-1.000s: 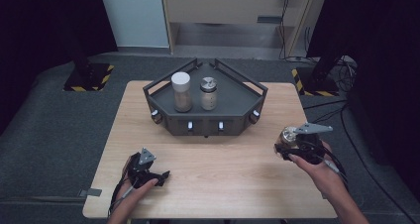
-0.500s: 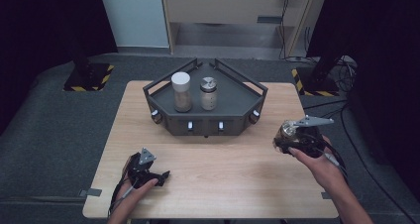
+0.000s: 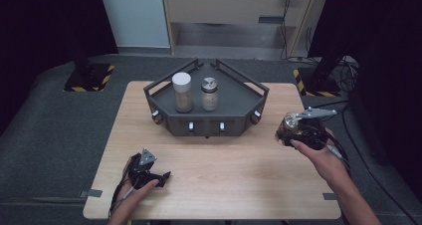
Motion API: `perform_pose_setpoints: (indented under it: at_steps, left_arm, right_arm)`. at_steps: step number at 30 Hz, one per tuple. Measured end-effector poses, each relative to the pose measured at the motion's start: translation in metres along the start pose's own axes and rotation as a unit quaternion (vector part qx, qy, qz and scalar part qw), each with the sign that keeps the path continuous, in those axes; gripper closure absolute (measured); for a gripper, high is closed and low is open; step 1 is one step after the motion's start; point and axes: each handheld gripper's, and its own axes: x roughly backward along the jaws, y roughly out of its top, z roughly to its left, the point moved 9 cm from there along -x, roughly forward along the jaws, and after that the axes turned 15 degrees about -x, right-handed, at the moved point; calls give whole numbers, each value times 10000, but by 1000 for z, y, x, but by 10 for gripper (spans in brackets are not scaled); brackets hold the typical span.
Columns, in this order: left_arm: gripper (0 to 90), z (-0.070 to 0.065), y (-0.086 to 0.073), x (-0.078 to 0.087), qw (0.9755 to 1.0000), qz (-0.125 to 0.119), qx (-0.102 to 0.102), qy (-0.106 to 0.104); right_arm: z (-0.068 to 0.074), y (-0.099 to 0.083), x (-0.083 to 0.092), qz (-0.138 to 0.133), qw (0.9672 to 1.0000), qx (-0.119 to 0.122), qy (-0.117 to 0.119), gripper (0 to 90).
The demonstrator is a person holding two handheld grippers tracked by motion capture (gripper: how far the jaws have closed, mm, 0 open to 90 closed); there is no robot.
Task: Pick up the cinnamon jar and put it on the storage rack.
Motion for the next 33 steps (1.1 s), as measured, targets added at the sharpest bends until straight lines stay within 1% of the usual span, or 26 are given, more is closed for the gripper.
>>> perform_pose_setpoints:
  at_steps: [13,25,33]
  left_arm:
    - [0,0,0,0,10000,1,0,-1]
    - [0,0,0,0,10000,0,0,0]
    - [0,0,0,0,10000,1,-1,0]
  right_arm:
    - [7,17,-2,-11,10000,66,3,310]
    - [8,33,-8,-21,10000,38,-28,310]
    - [9,42,-8,-61,10000,8,-57,310]
